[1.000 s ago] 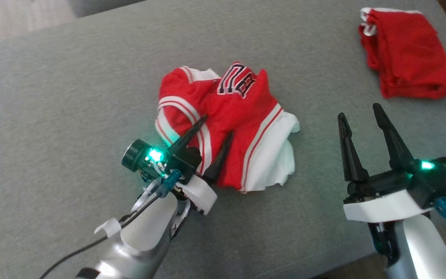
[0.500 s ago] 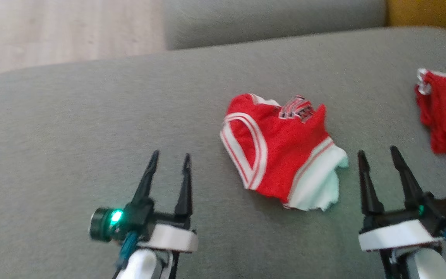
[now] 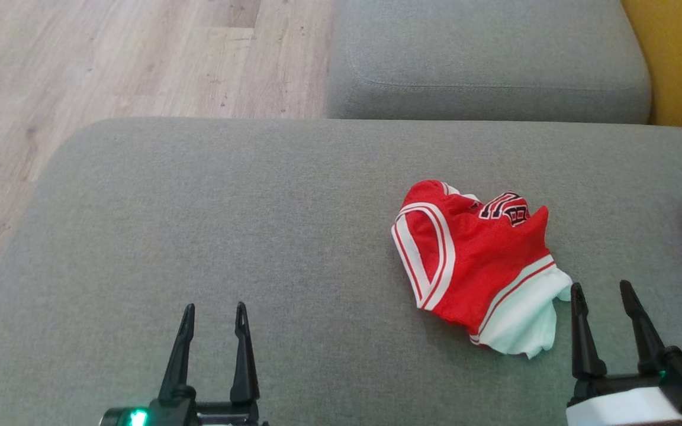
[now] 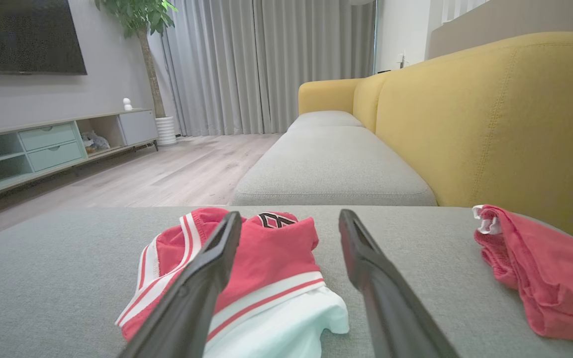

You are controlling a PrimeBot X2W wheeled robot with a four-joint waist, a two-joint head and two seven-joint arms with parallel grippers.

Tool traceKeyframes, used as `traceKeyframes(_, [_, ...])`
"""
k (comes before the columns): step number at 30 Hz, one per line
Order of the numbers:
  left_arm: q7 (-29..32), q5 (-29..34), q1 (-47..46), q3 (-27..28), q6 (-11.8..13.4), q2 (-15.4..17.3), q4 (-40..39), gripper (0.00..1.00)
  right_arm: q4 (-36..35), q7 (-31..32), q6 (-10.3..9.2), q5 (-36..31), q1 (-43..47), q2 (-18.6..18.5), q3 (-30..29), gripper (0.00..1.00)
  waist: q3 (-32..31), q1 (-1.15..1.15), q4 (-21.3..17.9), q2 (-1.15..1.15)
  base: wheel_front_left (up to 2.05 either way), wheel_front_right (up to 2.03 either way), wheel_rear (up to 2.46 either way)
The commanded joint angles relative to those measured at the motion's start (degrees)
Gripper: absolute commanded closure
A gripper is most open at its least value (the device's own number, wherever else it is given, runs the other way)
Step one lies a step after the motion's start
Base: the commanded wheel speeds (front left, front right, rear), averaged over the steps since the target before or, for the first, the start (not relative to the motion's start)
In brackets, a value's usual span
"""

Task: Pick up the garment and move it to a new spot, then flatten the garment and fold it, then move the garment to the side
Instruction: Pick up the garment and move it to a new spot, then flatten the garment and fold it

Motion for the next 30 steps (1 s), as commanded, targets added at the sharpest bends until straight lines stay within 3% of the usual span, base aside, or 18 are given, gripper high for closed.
traceKeyframes(1, [-0.3,0.2,-2.6,2.1,-0.1,-0.1,-2.3,0.0,-2.0,-0.3,-0.04,0.0,-1.7,-0.4,1.3,0.0,-0.1,0.01,0.3,0.0,0.0,0.0,0.0])
traceKeyframes(30, [-0.3,0.7,-2.1,1.3,-0.1,-0.1,0.3,0.0,-1.7,-0.3,-0.04,0.1,-1.1,-0.4,2.8,0.0,-0.1,0.01,-0.5,0.0,0.0,0.0,0.0])
